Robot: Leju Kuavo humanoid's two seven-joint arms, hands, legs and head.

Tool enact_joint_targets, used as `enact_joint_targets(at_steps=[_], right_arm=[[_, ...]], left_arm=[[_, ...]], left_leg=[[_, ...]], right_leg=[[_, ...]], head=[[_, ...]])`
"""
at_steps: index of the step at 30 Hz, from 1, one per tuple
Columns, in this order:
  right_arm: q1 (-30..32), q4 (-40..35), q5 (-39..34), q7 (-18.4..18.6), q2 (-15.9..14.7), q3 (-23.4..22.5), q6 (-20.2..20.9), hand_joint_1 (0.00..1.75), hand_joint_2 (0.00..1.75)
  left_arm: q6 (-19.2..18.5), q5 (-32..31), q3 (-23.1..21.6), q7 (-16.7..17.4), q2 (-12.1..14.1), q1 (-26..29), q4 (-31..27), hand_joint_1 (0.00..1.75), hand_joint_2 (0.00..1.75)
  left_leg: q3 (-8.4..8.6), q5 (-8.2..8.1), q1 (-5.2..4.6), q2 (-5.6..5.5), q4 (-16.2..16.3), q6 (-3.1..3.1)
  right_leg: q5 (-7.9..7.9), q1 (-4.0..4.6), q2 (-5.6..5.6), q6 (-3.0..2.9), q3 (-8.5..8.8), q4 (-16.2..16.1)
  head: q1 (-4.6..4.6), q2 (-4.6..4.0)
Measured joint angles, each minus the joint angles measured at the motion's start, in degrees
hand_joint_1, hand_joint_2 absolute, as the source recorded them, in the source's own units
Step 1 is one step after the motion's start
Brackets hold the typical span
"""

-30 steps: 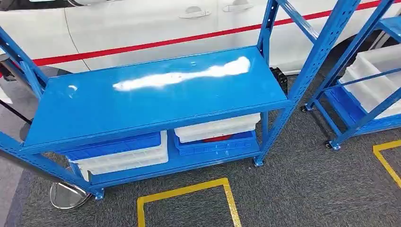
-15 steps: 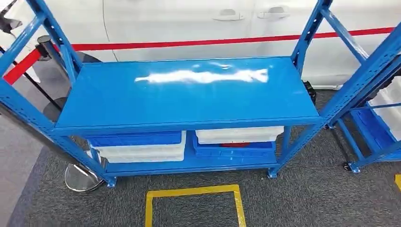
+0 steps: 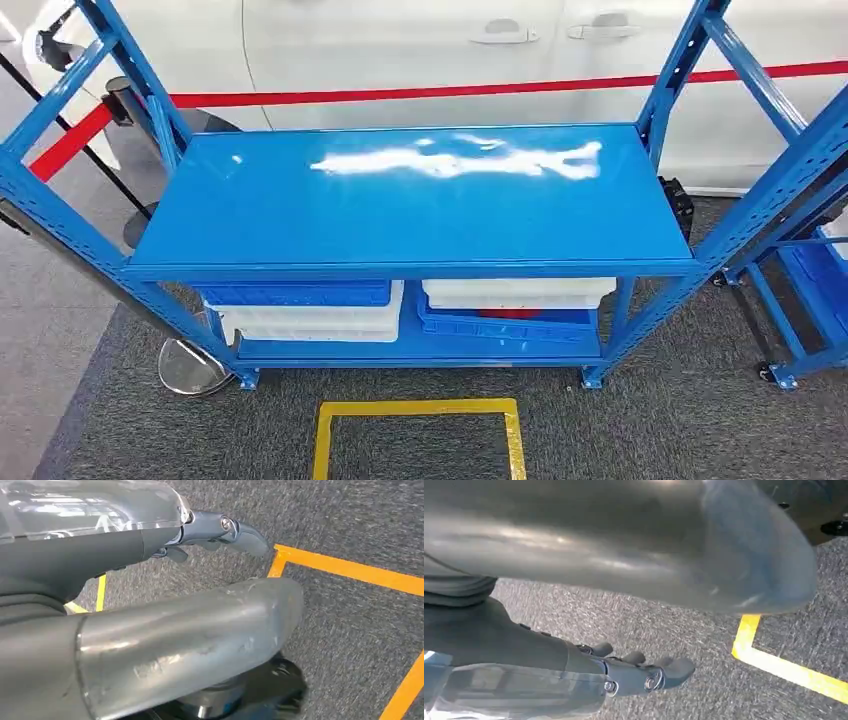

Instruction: Take the parts from the cabinet and place them on the table.

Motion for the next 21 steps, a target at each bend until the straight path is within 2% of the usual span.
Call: enact_joint_targets(at_steps=[1, 2, 4, 5, 6, 7, 9, 10, 11, 12, 14, 15, 16, 17, 19, 20, 21], right_arm=[[0.0, 0.0, 0.0, 0.1, 0.0, 0.0, 0.0, 0.00, 0.00], [0.0, 0.0, 0.0, 0.1, 0.0, 0.0, 0.0, 0.00, 0.00], [0.0, 0.0, 0.0, 0.1, 0.0, 0.0, 0.0, 0.00, 0.00], [0.0, 0.0, 0.0, 0.2, 0.0, 0.0, 0.0, 0.00, 1.75], [0.0, 0.0, -0.2, 0.4, 0.1, 0.0, 0.0, 0.00, 1.75], [-0.1, 0.0, -0.4, 0.5, 0.1, 0.0, -0.1, 0.00, 1.75], [-0.1, 0.0, -1.0, 1.1, 0.1, 0.1, -0.4, 0.00, 1.75], [-0.1, 0.0, -1.5, 1.3, 0.1, 0.2, -0.8, 0.00, 1.75], [0.0, 0.0, -2.8, 1.6, 0.1, 0.4, -1.7, 0.00, 1.75], [0.0, 0.0, -6.4, 0.6, 0.1, 0.5, -3.9, 0.00, 1.75], [0.1, 0.0, -19.9, -1.3, 0.1, 0.6, -9.0, 0.00, 1.75], [0.1, 0.0, -27.8, -1.2, 0.1, 0.6, -9.5, 0.00, 1.75], [0.1, 0.0, -32.5, -1.1, 0.1, 0.6, -9.6, 0.00, 1.75], [0.1, 0.0, -35.0, -1.0, 0.1, 0.7, -9.6, 0.00, 1.75], [0.1, 0.0, -31.2, -0.4, 0.1, 0.7, -9.2, 0.00, 1.75], [0.2, 0.0, -29.5, -0.1, 0.0, 0.7, -8.9, 0.00, 1.75], [0.2, 0.0, -28.0, 0.4, 0.0, 0.7, -8.5, 0.00, 1.75]], left_arm=[[0.0, 0.0, -0.1, 0.0, 0.0, 0.1, 0.0, 0.00, 0.00], [0.0, 0.0, -0.1, 0.0, 0.0, 0.1, 0.0, 0.00, 0.00], [0.0, 0.0, -0.1, 0.0, 0.0, 0.2, -0.1, 0.00, 0.00], [-0.1, 0.0, -0.1, 0.1, 0.0, 0.1, -0.2, 0.00, 1.75], [-0.2, -0.4, -0.1, 0.1, 0.0, 0.1, -0.2, 0.00, 1.75], [-0.7, -1.6, -0.2, 0.0, 0.0, 0.1, -0.4, 0.00, 1.75], [-2.0, -5.4, -0.1, -0.3, 0.0, 0.2, -0.4, 0.00, 1.75], [-2.8, -7.5, 0.0, -0.5, 0.0, 0.2, -0.4, 0.00, 1.75], [-3.6, -8.3, 0.0, -1.3, 0.0, 0.1, -0.4, 0.00, 1.75], [-3.1, -5.8, 0.1, -3.9, 0.0, 0.2, -0.4, 0.00, 1.75], [-2.0, 1.3, 0.1, -10.2, 0.0, 0.1, -0.4, 0.00, 1.75], [-2.1, 1.8, 0.2, -11.1, 0.0, 0.0, -0.4, 0.00, 1.75], [-2.2, 1.2, 0.3, -11.1, 0.0, -0.1, -0.3, 0.00, 1.75], [-2.4, 0.5, 0.5, -11.1, 0.0, -0.2, -0.3, 0.00, 1.75], [-3.0, -1.8, 0.7, -10.6, 0.0, -0.2, -0.3, 0.00, 1.75], [-3.3, -2.7, 0.7, -10.5, 0.0, -0.3, -0.3, 0.00, 1.75], [-3.6, -3.7, 0.8, -10.1, 0.0, -0.4, -0.3, 0.00, 1.75]], left_leg=[[-0.19, 0.81, 0.00, 0.05, 0.1, 0.04], [1.06, 2.98, -0.01, 0.05, -2.6, 0.21], [6.52, 8.62, -0.15, 0.24, -13.7, 1.05], [8.51, 9.38, -0.40, 0.79, -18.0, 1.78], [8.48, 9.19, -0.70, 1.11, -18.3, 1.97], [8.36, 9.30, -0.82, 0.96, -18.3, 2.23], [8.31, 9.36, -0.93, 0.72, -18.5, 2.57], [8.65, 10.01, -0.40, 0.57, -19.5, 3.13], [9.22, 10.52, -0.22, 0.59, -20.2, 3.27], [9.11, 10.72, -0.17, 0.60, -20.3, 3.68], [8.80, 10.76, -0.24, 0.59, -20.2, 3.75], [8.71, 10.74, -0.27, 0.55, -20.2, 3.75], [8.78, 10.68, -0.27, 0.51, -20.1, 3.77], [8.82, 10.55, -0.26, 0.38, -20.1, 3.69], [9.22, 10.12, -0.21, 0.12, -19.7, 3.36], [9.21, 9.85, -0.21, 0.03, -19.4, 3.06], [9.10, 9.41, -0.64, -0.06, -18.9, 2.57]], right_leg=[[-0.07, 0.05, -0.19, 0.00, 0.10, 0.0], [-0.15, 0.09, -0.33, 0.05, 0.25, 0.0], [-0.33, 0.24, -0.48, 0.25, 0.73, 0.0], [-0.38, 0.21, -0.55, 0.34, 0.83, 0.0], [-0.53, 0.49, -0.62, 0.73, 0.86, 0.0], [-0.48, 0.34, -0.60, 1.11, 0.84, -0.1], [-0.31, 0.26, -0.72, 1.70, 1.10, -0.5], [-0.40, 0.59, -0.74, 2.15, 1.32, -0.5], [-1.23, 0.35, -0.16, 2.45, 1.05, 0.6], [-3.46, 0.36, 0.19, 2.58, -0.39, 3.5], [-7.94, 0.24, 0.49, 2.91, -4.73, 12.3], [-9.09, 0.21, 0.51, 3.04, -6.65, 16.1], [-8.66, 0.16, 0.51, 3.14, -7.38, 17.3], [-6.80, 0.03, 0.50, 3.17, -6.65, 15.5], [-1.25, -0.12, 0.53, 3.01, -1.84, 5.7], [0.42, -0.16, 0.71, 2.80, 0.60, 0.8], [-0.32, 0.20, 0.82, 2.50, 0.76, -0.1]], head=[[0.00, 0.00], [0.00, 0.00], [-0.02, 0.00], [0.02, 0.00], [0.13, 0.00], [-0.11, 0.00], [-0.04, 0.00], [0.00, 0.00], [0.13, 0.00], [0.26, 0.00], [0.39, 0.00], [0.39, 0.00], [0.39, 0.00], [0.42, 0.00], [0.44, 0.00], [0.46, 0.00], [0.50, 0.00]])
